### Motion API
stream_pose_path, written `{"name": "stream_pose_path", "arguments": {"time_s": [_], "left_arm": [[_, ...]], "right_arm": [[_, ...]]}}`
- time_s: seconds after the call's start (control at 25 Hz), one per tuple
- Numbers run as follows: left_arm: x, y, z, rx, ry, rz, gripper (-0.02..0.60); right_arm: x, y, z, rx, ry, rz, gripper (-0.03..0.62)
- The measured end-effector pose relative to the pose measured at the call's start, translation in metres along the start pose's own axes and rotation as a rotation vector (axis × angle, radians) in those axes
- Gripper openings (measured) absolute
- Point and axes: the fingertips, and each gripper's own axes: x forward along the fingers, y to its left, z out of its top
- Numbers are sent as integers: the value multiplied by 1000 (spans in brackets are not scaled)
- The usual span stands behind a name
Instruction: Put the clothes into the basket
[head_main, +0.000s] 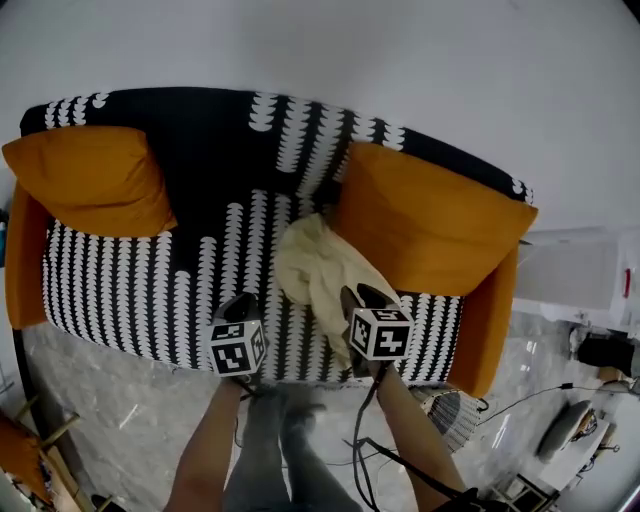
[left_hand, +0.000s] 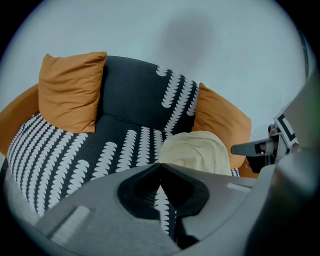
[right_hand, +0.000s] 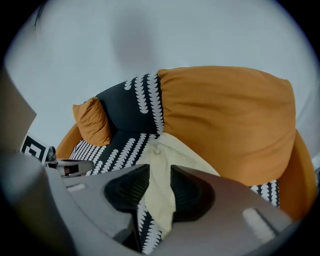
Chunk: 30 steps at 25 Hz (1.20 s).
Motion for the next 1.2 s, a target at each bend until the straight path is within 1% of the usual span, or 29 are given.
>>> {"name": "stream_pose_path", "arguments": {"time_s": [0.16,0.36,0.56,0.76,0.92,1.04,1.2], "left_arm": [[10,14,-6,-26,11,7,3],[19,29,-19,-65,41,27,3],[23,43,-33,-93,52,31,3],[20,54,-50,-123,84,48,3],[17,65,-67,-137,100,69,3],[23,72,-80,-147,93,89,3],[30,77,-92,-153,98,89,3]], "right_arm": [[24,11,10,-59,16,8,137],[49,25,6,-123,72,23,137],[68,34,-8,-198,115,-21,137],[84,35,-18,-263,167,-82,138],[99,39,-26,-324,195,-112,179],[116,33,-28,-365,185,-136,179],[129,25,-28,-400,175,-184,179]]}}
